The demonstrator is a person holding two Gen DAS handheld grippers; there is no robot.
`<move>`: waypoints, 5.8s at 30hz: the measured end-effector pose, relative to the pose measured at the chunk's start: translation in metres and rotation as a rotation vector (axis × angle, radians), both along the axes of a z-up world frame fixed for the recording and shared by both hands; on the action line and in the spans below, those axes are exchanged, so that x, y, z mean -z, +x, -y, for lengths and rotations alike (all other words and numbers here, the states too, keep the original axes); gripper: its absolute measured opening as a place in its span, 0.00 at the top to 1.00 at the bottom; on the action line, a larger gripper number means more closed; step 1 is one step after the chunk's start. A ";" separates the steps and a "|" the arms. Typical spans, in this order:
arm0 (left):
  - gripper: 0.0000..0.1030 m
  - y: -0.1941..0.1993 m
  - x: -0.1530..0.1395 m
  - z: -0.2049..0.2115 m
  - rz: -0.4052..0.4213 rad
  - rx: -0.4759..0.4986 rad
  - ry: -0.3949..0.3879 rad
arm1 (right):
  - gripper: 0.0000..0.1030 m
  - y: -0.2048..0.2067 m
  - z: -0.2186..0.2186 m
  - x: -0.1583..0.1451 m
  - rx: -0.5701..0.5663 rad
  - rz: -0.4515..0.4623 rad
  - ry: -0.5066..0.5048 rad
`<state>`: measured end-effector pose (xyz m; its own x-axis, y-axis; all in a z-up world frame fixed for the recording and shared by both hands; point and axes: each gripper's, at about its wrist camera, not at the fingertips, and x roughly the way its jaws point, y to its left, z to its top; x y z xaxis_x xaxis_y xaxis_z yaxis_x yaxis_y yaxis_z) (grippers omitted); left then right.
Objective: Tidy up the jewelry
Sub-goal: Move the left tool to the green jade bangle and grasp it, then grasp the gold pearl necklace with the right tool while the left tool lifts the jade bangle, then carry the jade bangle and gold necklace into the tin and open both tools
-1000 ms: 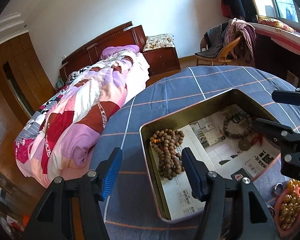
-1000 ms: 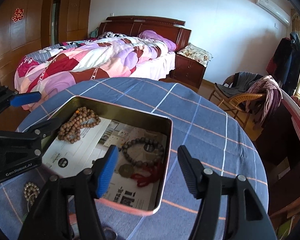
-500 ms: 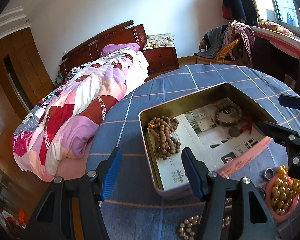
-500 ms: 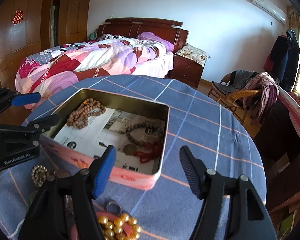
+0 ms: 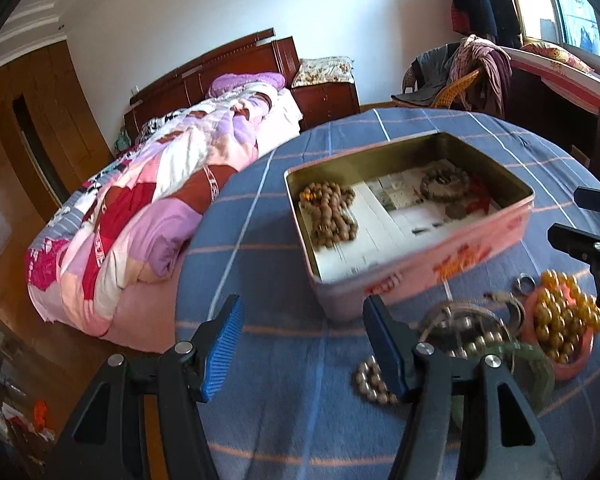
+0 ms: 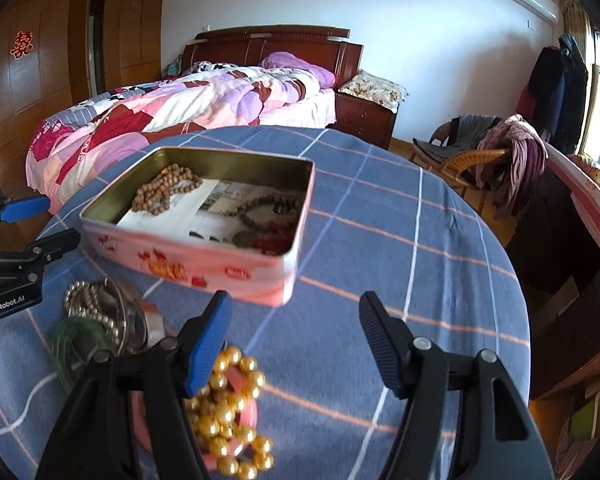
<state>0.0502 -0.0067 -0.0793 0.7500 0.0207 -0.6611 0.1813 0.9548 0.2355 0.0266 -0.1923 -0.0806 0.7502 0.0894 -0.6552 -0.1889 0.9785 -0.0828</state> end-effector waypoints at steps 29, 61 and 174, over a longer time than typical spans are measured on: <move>0.94 -0.047 0.017 0.044 -0.085 0.209 -0.096 | 0.33 -0.034 0.013 0.016 0.023 -0.028 0.000; 0.94 -0.040 -0.008 0.012 -0.004 0.132 -0.148 | 0.87 -0.045 -0.010 0.009 -0.164 -0.019 0.043; 0.90 0.108 -0.017 0.021 -0.010 0.109 -0.039 | 0.86 0.098 -0.028 -0.024 -0.130 0.030 0.007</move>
<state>0.1579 -0.0276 -0.0627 0.7398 -0.0861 -0.6673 0.2864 0.9377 0.1966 0.1242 -0.1644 -0.0561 0.7510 0.1920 -0.6318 -0.3119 0.9465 -0.0831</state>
